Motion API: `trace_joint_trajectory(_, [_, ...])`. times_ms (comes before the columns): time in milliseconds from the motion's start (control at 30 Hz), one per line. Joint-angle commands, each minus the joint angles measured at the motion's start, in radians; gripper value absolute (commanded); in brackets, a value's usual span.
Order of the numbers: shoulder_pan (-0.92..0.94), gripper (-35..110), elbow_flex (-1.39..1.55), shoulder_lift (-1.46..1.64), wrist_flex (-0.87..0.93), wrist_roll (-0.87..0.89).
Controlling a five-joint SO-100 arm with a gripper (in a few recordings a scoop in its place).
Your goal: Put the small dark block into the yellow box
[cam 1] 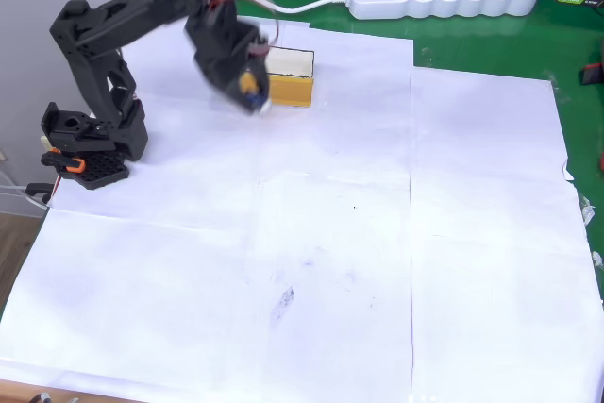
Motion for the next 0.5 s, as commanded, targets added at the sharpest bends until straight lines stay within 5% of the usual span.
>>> trace_joint_trajectory(0, [-0.189, 0, 0.081, -0.048, 0.025, 0.071])
trace_joint_trajectory(233, [-0.442, 0, -0.087, -0.002, -0.230, 0.115])
trace_joint_trajectory(467, [-0.471, 0, -0.259, 0.089, -0.489, 0.020])
